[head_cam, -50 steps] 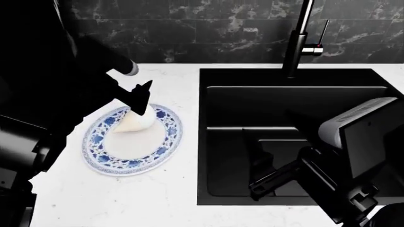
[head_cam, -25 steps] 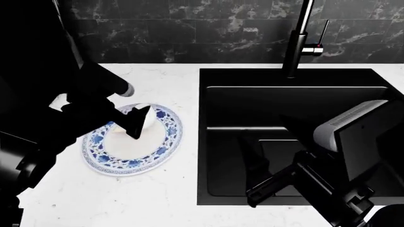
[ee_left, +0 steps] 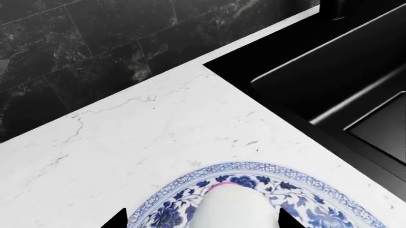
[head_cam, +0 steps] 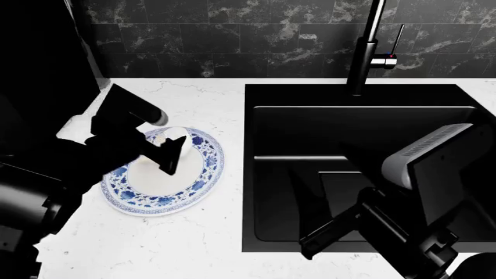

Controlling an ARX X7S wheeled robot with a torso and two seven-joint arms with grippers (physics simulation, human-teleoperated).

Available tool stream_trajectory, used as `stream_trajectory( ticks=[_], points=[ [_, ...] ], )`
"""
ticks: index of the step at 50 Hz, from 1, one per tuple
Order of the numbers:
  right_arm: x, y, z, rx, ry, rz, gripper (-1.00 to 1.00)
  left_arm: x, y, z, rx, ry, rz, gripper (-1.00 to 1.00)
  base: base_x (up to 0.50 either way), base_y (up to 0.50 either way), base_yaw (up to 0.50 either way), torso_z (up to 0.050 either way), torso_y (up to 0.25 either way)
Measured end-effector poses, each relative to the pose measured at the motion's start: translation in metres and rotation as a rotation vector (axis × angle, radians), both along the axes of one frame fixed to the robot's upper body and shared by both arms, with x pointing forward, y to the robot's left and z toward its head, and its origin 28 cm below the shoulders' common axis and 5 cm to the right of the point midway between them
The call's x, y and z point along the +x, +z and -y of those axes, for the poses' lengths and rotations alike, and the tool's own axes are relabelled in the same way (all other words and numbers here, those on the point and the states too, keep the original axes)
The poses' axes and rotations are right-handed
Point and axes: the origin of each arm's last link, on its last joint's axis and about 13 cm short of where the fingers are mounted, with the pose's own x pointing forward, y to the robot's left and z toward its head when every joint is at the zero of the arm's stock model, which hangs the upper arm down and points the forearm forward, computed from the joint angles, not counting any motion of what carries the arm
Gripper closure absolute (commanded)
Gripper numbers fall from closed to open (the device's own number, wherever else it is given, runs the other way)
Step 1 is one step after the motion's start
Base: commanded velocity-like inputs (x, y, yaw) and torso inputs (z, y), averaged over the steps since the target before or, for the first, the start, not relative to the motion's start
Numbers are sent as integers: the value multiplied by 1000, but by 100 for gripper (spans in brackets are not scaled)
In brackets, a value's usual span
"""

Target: Move the dessert items from the plate to the tray.

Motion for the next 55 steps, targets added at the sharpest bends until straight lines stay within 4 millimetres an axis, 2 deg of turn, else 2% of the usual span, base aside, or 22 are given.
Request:
stream_trajectory(
  ticks=[21, 54, 55],
  points=[
    [0, -2, 0, 1, 3, -8, -100, 2, -13, 3, 1, -16, -47, -100, 0, 0, 0, 0, 0],
    [0, -4, -1, 12, 1, -17, -100, 3, -24, 4, 12, -20, -81, -100, 0, 0, 0, 0, 0],
    [0, -4, -1, 12, 0, -18, -100, 3, -24, 4, 12, -21, -82, 100, 0, 0, 0, 0, 0]
  ],
)
